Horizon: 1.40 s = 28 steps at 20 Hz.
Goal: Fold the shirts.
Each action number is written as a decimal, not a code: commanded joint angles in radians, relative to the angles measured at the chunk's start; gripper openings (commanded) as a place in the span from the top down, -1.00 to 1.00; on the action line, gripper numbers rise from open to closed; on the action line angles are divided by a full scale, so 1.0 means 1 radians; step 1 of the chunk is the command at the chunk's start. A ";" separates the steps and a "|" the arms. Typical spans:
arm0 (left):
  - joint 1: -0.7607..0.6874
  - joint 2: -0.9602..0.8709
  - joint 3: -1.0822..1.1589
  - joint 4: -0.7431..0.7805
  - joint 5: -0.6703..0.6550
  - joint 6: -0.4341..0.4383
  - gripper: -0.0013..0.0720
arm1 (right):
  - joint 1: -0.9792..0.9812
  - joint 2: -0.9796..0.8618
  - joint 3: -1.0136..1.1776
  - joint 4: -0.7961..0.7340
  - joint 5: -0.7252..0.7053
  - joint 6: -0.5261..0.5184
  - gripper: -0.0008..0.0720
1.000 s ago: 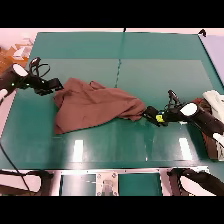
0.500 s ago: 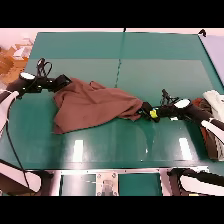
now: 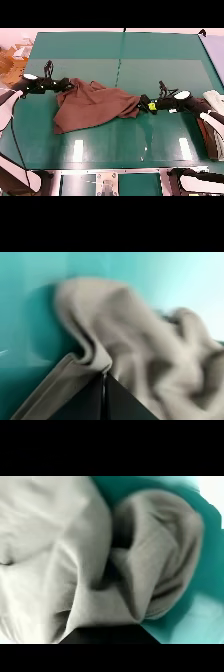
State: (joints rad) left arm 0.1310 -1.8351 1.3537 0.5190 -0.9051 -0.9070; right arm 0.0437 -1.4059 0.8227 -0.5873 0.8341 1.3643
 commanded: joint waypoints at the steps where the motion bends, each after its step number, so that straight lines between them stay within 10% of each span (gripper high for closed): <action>1: 0.002 0.010 0.135 0.087 -0.191 -0.052 0.91 | -0.035 -0.002 0.092 -0.026 0.061 -0.015 0.92; 6: 0.002 0.131 0.286 0.483 -0.322 -0.238 0.92 | -0.169 -0.002 0.291 -0.049 0.224 -0.015 0.92; 19: 0.002 0.983 0.290 0.510 -0.203 -0.252 0.92 | -0.294 0.191 1.261 -0.049 0.522 0.076 0.92; 28: 0.002 1.088 0.288 0.658 -0.324 -0.327 0.91 | -0.364 0.354 1.200 -0.068 0.460 0.071 0.92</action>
State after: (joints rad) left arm 0.1322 -0.7429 1.6424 1.1439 -1.1572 -1.2091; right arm -0.3126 -1.0729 2.0571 -0.6495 1.3037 1.4368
